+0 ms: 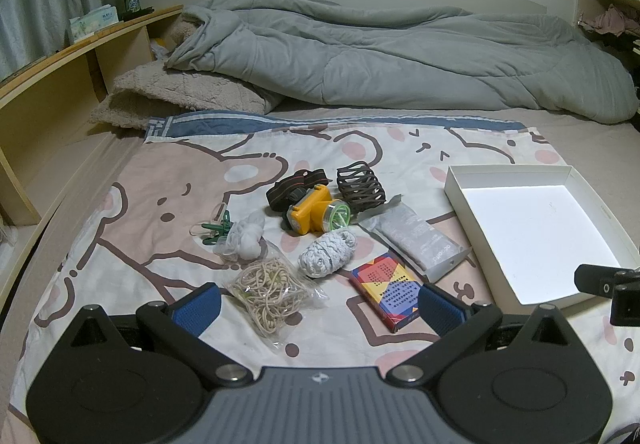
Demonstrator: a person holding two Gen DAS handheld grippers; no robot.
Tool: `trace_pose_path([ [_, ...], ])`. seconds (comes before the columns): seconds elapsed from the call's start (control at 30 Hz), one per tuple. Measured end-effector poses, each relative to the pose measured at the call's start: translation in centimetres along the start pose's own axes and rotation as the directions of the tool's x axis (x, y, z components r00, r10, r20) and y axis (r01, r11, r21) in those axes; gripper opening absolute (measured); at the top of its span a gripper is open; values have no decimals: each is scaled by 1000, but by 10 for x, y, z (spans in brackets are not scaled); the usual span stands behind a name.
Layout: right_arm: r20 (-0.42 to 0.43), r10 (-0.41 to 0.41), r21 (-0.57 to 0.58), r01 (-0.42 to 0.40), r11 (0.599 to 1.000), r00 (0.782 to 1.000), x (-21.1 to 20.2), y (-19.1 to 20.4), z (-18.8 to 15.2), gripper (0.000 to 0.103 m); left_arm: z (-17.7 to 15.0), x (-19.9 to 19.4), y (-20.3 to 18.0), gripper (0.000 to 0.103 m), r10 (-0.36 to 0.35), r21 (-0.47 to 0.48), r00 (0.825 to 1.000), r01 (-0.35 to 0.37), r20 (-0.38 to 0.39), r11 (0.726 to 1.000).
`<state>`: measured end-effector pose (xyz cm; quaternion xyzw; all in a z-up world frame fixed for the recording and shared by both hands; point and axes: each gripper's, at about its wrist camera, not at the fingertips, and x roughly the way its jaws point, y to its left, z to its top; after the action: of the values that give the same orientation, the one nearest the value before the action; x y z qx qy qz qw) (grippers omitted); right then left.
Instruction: Organize objects
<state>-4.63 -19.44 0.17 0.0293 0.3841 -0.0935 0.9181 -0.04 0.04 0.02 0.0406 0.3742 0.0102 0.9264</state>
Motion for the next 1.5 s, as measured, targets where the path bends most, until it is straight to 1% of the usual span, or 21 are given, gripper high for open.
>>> trace_pose_path([
  [0.93, -9, -4, -3, 4, 1000, 1000, 1, 1, -2, 103, 0, 0, 0, 103, -2, 1, 1000, 2, -1, 1000],
  [0.97, -9, -4, -4, 4, 1000, 1000, 0, 1, -2, 103, -2, 3, -8, 103, -2, 1, 1000, 2, -1, 1000],
  [1.03, -10, -5, -4, 5, 1000, 1000, 1, 1, -1, 103, -2, 3, -9, 103, -2, 2, 1000, 2, 2, 1000],
  [1.1, -10, -6, -5, 6, 1000, 1000, 1, 1, -1, 103, -4, 8, -17, 103, 0, 2, 1000, 0, 10, 1000],
  [1.23, -3, -8, 1, 8, 1000, 1000, 0, 0, 1, 103, -3, 11, -16, 103, 7, 5, 1000, -7, 22, 1000],
  [1.27, 0, -8, 1, 8, 1000, 1000, 0, 0, 2, 103, 0, 2, -13, 103, 4, 4, 1000, -4, 28, 1000],
  [1.37, 13, -9, -3, 9, 1000, 1000, -2, 4, 6, 103, 3, -4, -8, 103, 1, -3, 999, -1, 49, 1000],
  [1.5, 33, 10, 0, -10, 1000, 999, -4, 9, 13, 103, 15, -14, -1, 103, 4, -7, 997, -3, 82, 1000],
])
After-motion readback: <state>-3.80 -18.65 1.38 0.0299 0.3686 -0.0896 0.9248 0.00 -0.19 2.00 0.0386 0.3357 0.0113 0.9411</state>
